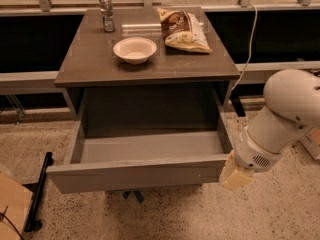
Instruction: Close top drawer
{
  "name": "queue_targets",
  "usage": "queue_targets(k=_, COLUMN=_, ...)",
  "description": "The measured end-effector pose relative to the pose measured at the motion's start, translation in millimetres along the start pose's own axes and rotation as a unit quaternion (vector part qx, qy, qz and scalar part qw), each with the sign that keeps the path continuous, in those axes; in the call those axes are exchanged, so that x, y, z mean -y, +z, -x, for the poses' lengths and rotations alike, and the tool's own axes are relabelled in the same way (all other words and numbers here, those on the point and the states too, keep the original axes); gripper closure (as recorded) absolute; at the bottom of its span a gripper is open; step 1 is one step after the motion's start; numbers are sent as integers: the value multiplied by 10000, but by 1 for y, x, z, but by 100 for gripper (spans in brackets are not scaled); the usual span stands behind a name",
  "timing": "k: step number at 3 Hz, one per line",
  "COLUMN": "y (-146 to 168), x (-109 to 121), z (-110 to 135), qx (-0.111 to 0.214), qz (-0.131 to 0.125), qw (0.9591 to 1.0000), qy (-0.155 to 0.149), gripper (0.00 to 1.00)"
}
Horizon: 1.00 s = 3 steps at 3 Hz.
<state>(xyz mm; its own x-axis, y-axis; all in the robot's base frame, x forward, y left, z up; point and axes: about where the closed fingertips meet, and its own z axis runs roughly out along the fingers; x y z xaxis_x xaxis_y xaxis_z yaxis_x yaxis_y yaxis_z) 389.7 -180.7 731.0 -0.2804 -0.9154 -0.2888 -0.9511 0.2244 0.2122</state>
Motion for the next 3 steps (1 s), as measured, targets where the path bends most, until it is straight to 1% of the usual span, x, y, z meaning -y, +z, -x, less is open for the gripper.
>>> queue_targets(k=1, y=57, x=18, z=-21, qx=175, qz=272, qw=9989, qy=350, gripper=100)
queue_targets(k=2, y=83, x=47, z=-25, qx=249, qz=324, qw=9983, qy=409, gripper=100)
queue_targets(k=3, y=93, x=64, z=-25, qx=276, qz=355, qw=9985, qy=318, gripper=100)
